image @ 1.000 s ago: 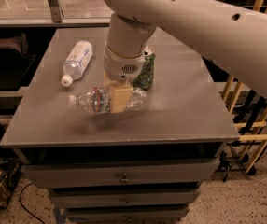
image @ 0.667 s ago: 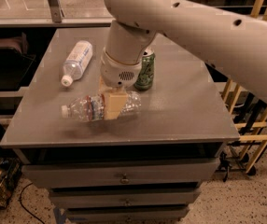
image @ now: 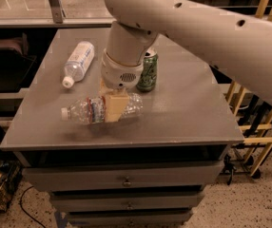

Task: Knock water bottle over

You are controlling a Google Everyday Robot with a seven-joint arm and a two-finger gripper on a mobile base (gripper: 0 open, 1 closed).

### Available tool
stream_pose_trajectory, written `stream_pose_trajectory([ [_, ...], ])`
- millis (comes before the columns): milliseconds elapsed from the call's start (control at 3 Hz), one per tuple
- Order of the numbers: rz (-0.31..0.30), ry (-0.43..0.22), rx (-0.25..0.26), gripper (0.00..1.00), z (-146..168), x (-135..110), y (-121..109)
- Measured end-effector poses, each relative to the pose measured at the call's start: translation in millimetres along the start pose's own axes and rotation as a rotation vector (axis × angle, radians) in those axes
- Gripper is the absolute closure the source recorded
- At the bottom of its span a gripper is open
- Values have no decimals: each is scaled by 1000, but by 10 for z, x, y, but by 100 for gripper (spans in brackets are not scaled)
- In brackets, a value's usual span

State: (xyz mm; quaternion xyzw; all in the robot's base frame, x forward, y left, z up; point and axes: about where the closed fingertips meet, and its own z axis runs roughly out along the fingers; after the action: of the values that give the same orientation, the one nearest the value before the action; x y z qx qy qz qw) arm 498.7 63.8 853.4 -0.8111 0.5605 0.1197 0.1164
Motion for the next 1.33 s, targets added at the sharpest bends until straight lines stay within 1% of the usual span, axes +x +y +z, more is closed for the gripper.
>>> stream_pose_trajectory([
  [667, -4, 0, 2, 12, 2, -20, 3],
  [1000, -6, 1, 4, 0, 3, -30, 5],
  [1333, -6, 1, 4, 0, 3, -30, 5],
])
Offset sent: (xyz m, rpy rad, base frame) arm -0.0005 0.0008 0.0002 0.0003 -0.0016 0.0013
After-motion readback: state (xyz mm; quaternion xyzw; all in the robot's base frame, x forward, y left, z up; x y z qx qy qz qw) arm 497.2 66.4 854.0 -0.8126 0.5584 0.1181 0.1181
